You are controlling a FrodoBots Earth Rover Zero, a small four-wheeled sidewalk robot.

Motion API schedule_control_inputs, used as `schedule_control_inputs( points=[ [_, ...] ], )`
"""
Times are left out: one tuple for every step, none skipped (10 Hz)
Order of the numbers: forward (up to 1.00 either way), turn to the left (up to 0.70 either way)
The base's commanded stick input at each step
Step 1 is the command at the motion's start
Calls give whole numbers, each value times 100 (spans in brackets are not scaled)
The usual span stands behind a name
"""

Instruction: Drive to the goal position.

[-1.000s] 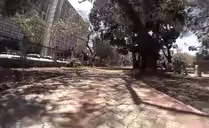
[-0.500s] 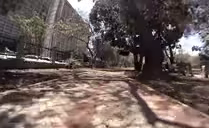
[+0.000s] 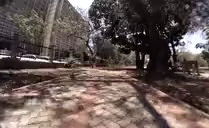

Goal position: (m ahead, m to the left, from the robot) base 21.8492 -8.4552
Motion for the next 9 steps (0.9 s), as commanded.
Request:
schedule_control_inputs(
  points=[
    [100,0],
    [100,0],
    [100,0],
    [100,0],
    [100,0],
    [100,0],
    [100,0],
    [100,0],
    [100,0]
  ],
)
